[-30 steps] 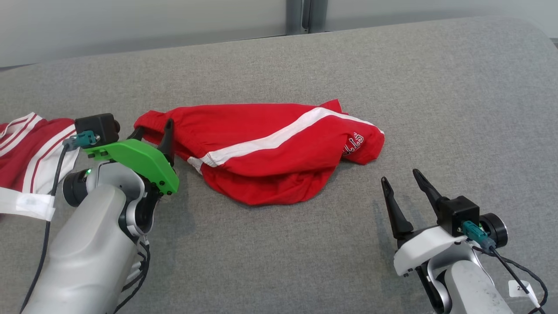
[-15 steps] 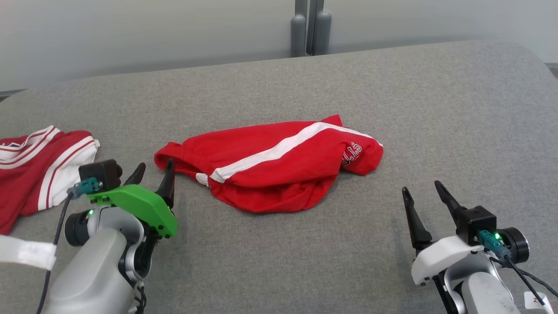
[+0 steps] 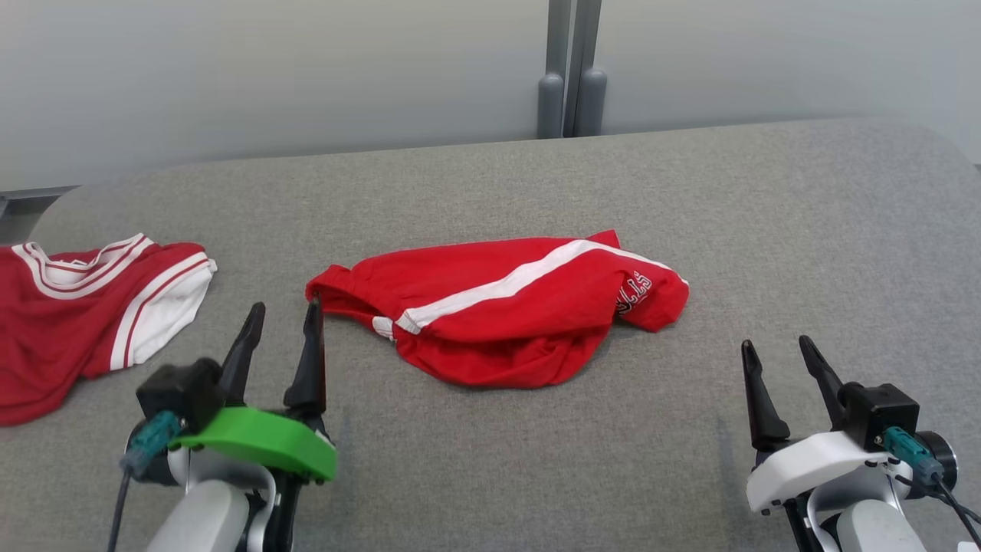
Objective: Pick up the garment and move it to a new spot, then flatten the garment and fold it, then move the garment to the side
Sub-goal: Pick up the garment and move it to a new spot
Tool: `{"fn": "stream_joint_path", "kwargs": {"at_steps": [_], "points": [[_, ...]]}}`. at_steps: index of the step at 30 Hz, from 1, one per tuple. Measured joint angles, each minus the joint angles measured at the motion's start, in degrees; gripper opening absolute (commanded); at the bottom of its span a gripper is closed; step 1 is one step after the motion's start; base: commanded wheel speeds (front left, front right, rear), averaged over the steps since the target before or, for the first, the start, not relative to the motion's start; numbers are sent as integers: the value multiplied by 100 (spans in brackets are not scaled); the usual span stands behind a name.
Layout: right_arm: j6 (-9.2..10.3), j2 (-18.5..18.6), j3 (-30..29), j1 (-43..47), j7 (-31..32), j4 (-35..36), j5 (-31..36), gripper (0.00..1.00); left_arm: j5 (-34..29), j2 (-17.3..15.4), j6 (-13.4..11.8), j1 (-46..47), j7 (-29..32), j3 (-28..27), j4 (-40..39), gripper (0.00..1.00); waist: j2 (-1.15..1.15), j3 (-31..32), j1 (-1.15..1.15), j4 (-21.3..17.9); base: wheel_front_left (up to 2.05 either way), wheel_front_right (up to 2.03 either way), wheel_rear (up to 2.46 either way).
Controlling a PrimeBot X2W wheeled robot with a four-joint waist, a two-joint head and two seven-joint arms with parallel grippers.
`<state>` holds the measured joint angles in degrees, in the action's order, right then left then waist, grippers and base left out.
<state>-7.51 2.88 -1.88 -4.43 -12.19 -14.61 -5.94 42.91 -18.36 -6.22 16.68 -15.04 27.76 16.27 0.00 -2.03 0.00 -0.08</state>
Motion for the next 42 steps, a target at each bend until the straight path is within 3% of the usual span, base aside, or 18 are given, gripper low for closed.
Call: {"fn": "stream_joint_path", "kwargs": {"at_steps": [7,16,23,42], "points": [[0,-7,-26,118,-53,25,26,100,-871,335,247,-1026,0,-682,-677,100,0,214,0,103,0,0,0],[0,-4,-86,351,-49,162,281,100,-1690,582,478,-1716,0,-1258,-899,100,0,338,0,247,0,0,0],[0,-4,-31,424,-26,194,368,100,-1947,682,479,-2025,0,-1647,-873,100,0,388,0,297,0,0,0],[0,-7,153,442,49,43,359,100,-2075,650,693,-2165,0,-1663,-379,100,0,384,0,305,0,0,0]]}}
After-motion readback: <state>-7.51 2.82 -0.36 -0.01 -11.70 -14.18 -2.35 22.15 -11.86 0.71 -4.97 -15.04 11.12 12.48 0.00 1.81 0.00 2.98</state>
